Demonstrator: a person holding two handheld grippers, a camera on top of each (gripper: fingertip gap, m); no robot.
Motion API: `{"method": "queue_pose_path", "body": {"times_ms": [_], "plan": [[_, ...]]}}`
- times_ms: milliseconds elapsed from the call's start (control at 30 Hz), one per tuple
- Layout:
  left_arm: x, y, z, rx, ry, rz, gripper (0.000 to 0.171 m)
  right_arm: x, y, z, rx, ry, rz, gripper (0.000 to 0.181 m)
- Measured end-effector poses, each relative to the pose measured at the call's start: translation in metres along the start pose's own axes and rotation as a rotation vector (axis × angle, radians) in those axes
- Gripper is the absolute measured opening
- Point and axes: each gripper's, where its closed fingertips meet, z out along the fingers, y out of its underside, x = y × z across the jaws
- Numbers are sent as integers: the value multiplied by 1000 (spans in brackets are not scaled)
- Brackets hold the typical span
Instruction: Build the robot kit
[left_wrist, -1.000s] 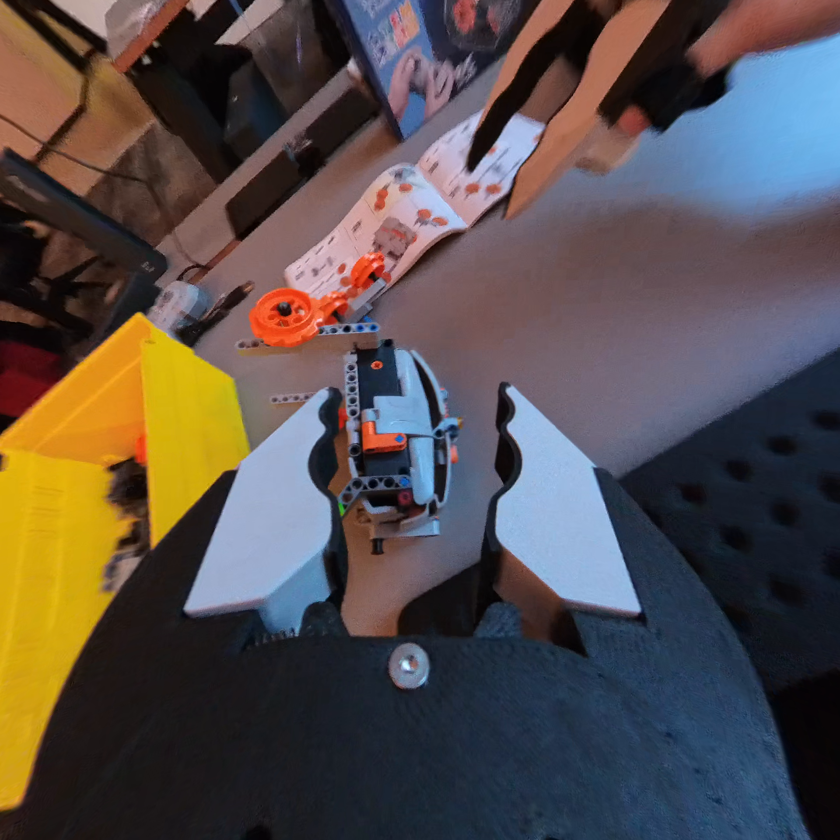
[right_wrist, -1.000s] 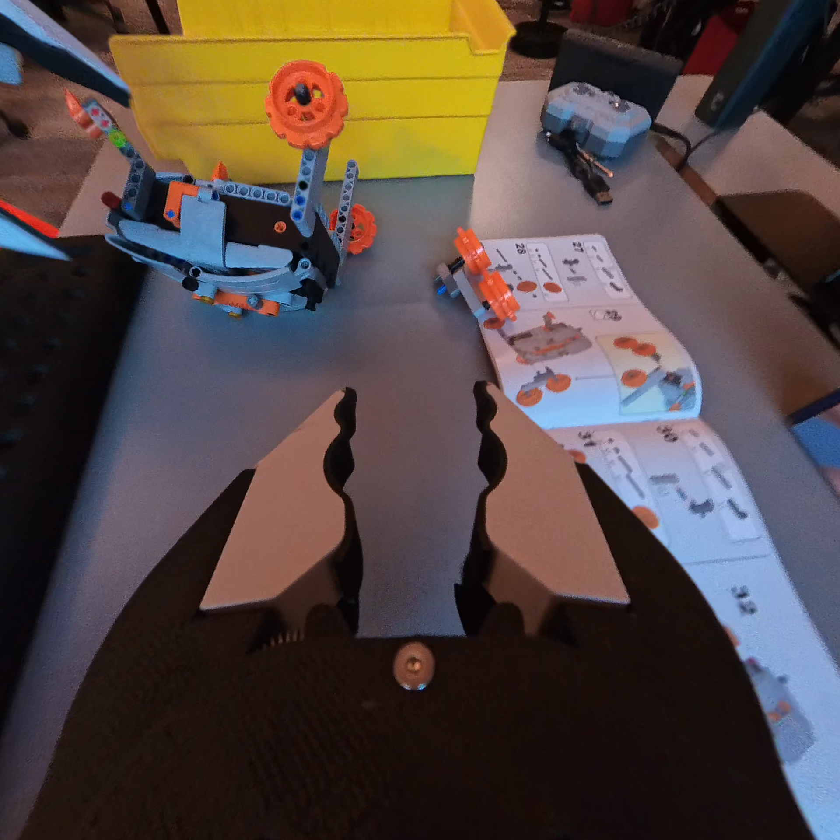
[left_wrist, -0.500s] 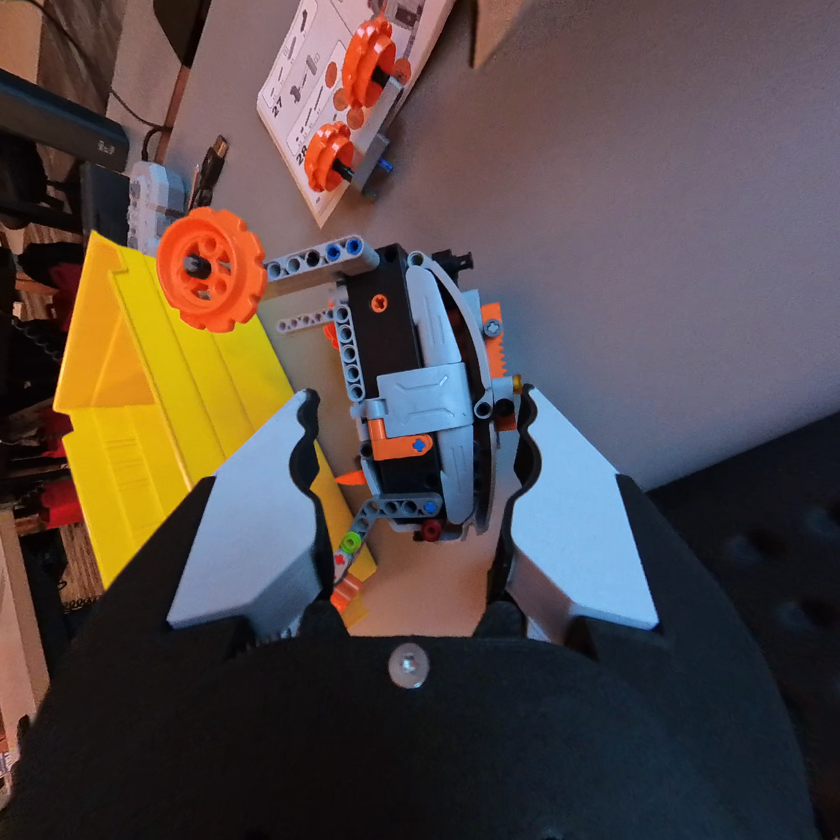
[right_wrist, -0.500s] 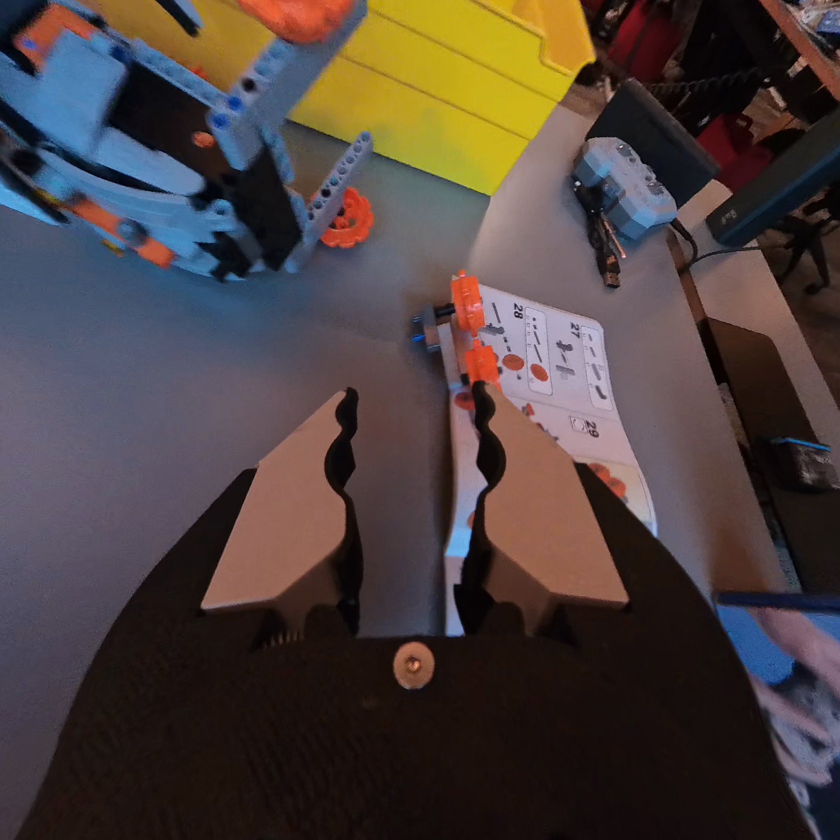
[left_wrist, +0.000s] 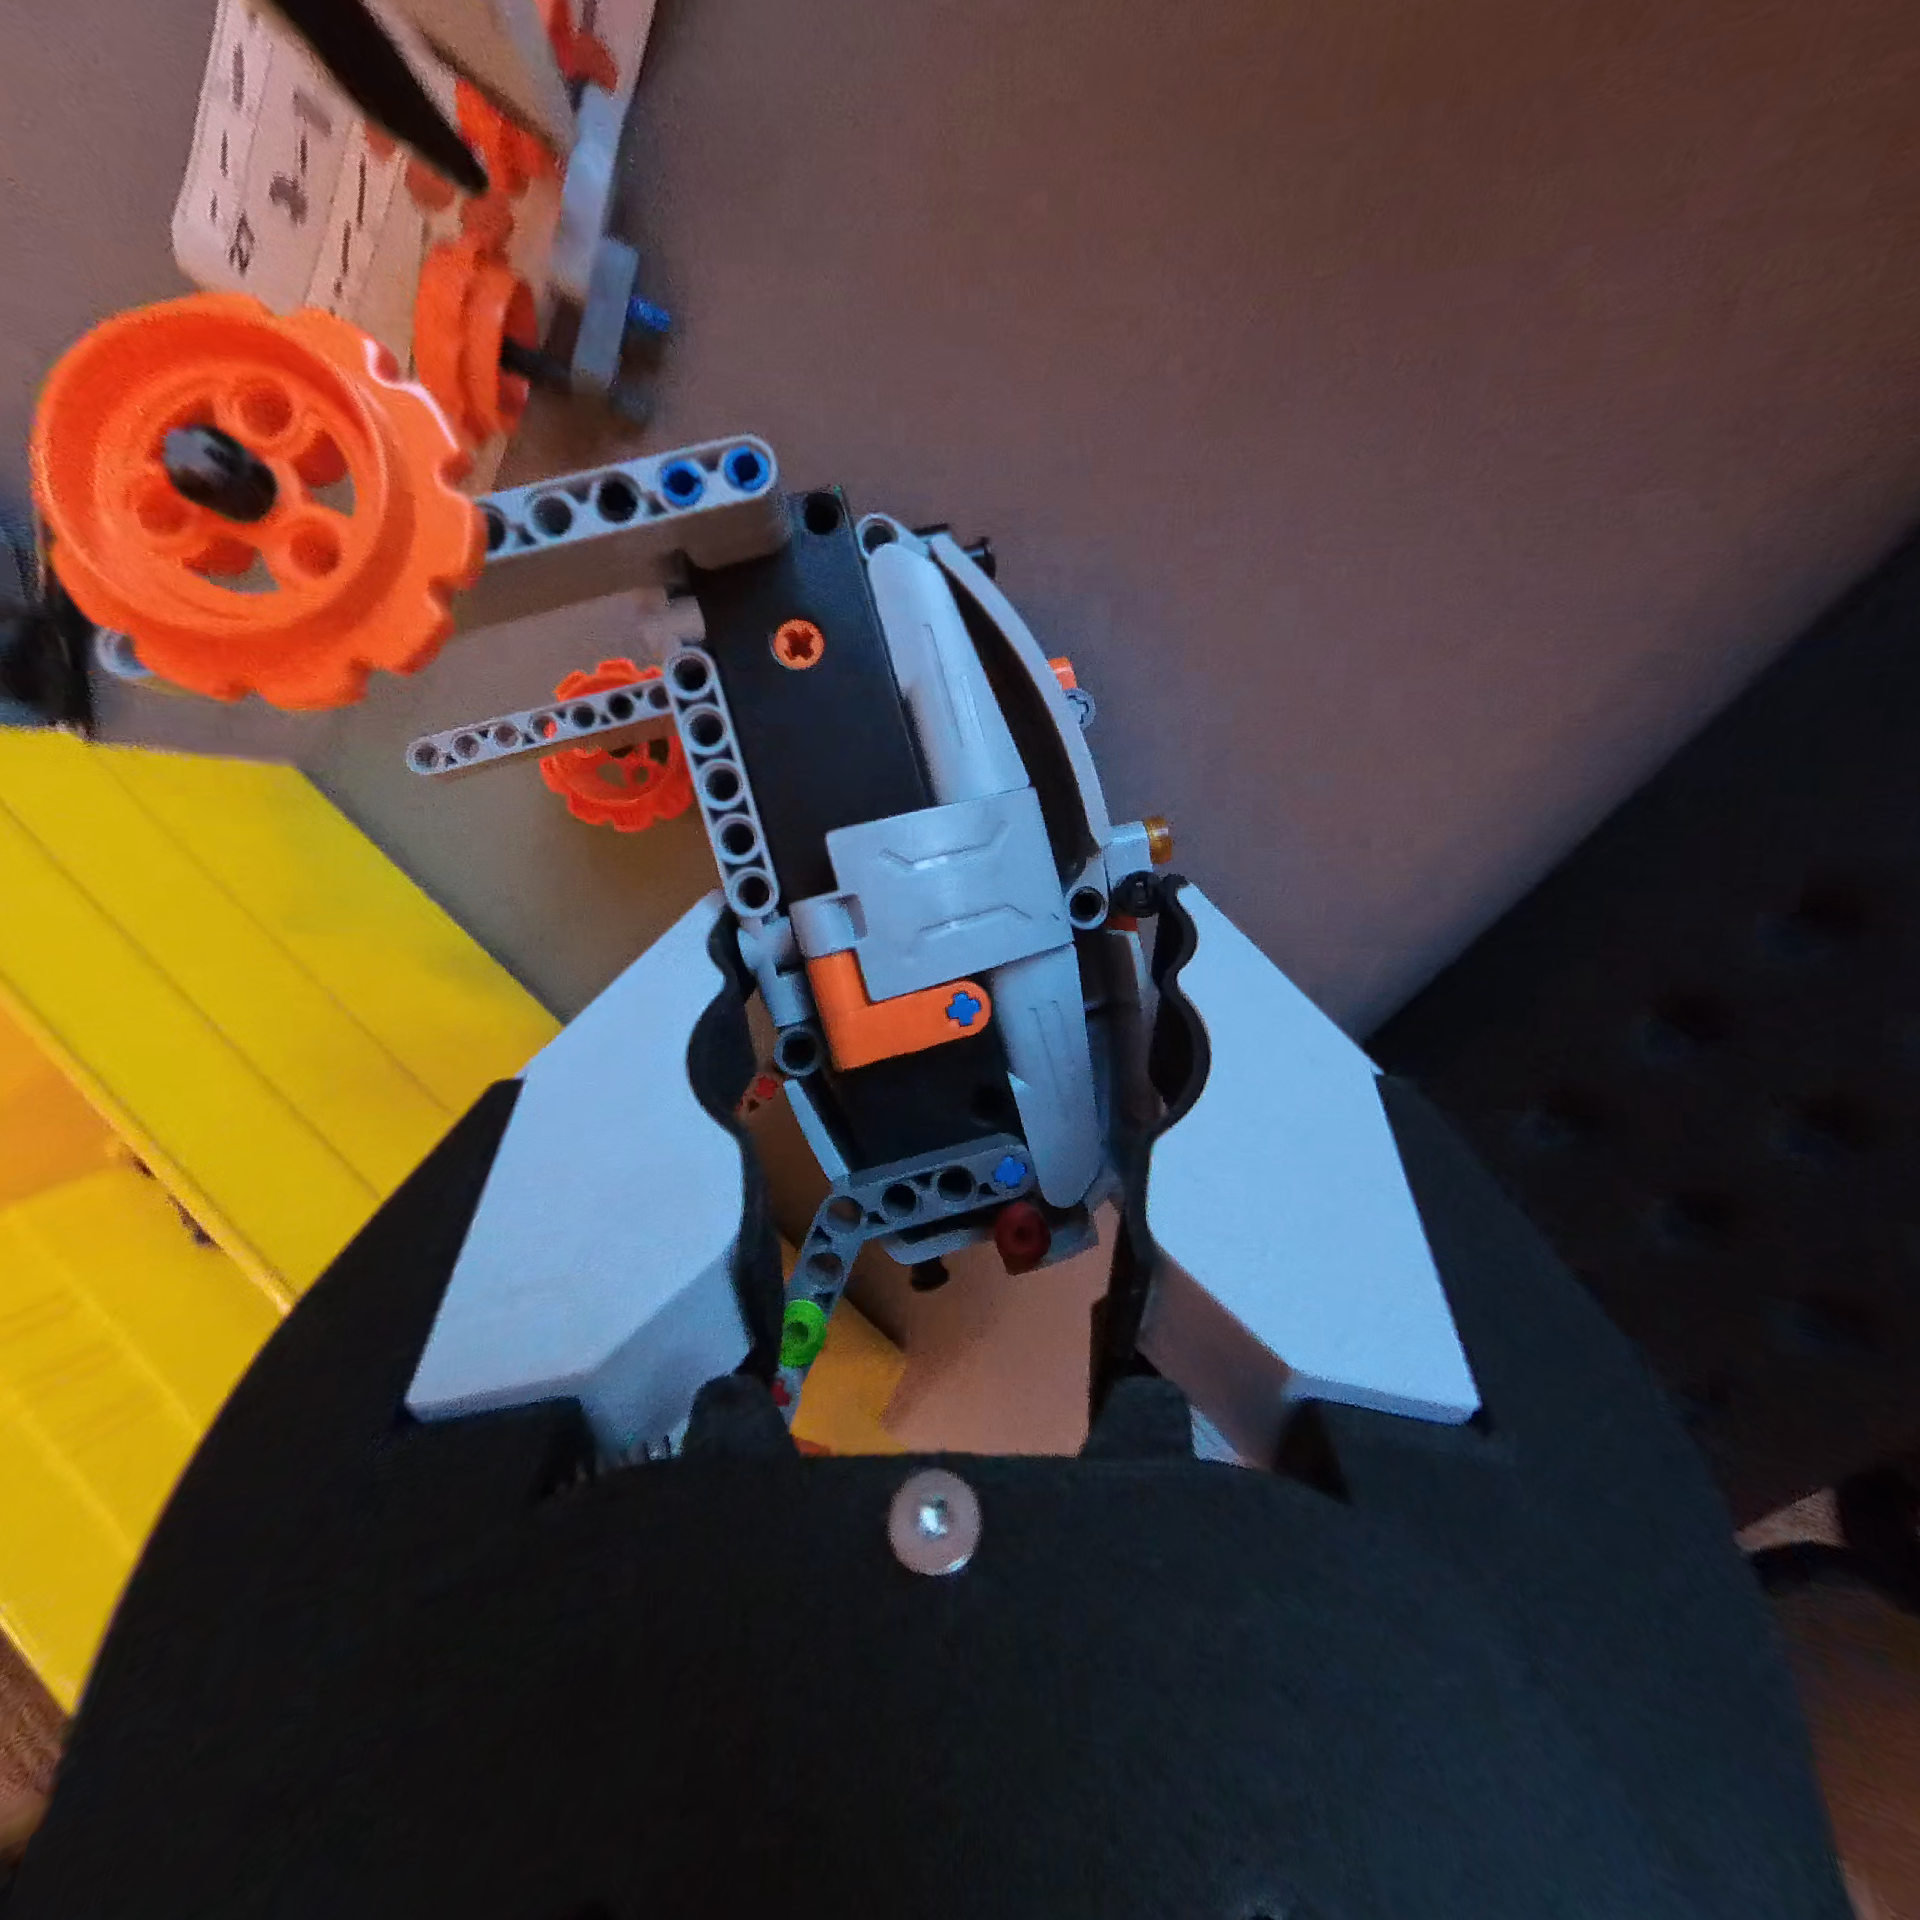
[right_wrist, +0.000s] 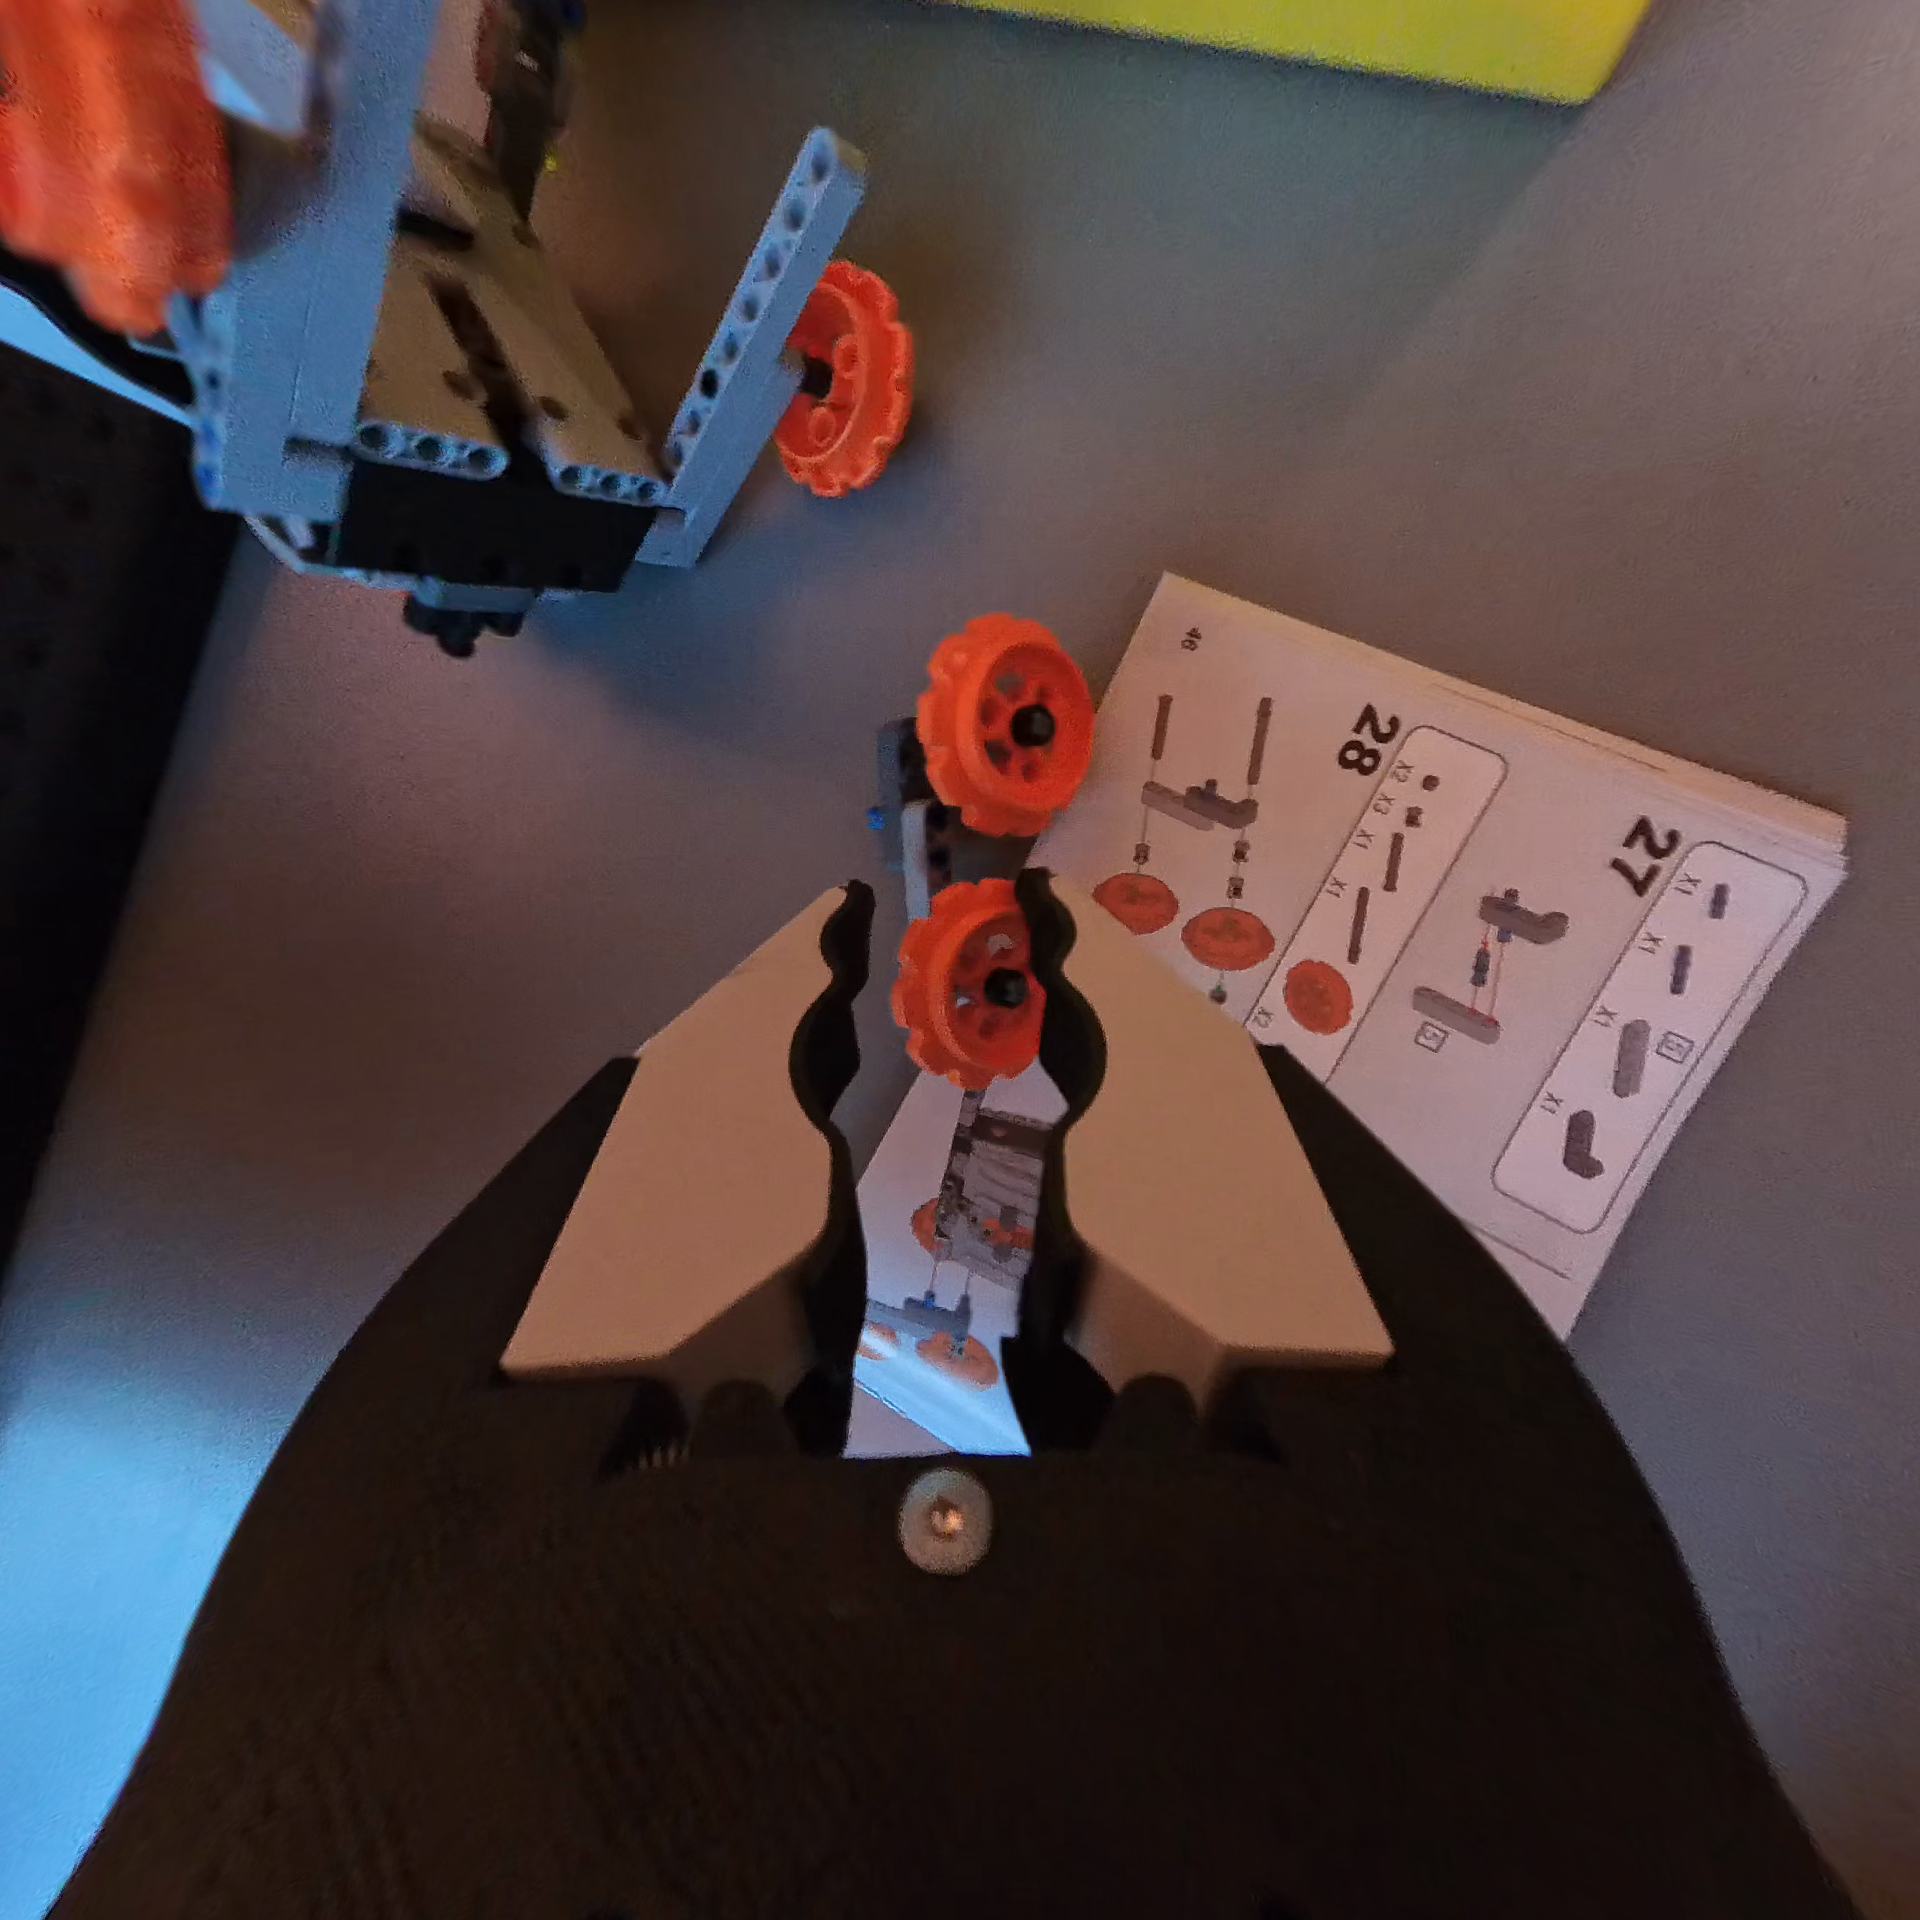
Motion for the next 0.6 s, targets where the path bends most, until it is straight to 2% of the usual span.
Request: {"method": "queue_pose_path", "body": {"times_ms": [100, 267, 400, 467, 500, 600], "plan": [[4, -1, -1, 13, 32, 109, 76, 2, 5, 9, -90, -17, -9, 33], [4, -5, 0, 62, 75, 201, 76, -9, 1, 19, -98, -78, -33, 33], [-2, -6, -4, 77, 81, 164, 79, -17, 1, 23, -109, -81, -67, 34], [-2, -16, -14, 150, 92, 128, 79, -17, -5, 22, -81, -48, -112, 34], [-2, -20, -20, 187, 99, 100, 80, -25, -7, 22, -68, -83, -111, 29], [-9, -29, -39, 275, 84, 25, 80, -34, 2, 29, -138, -154, -46, 24]]}}
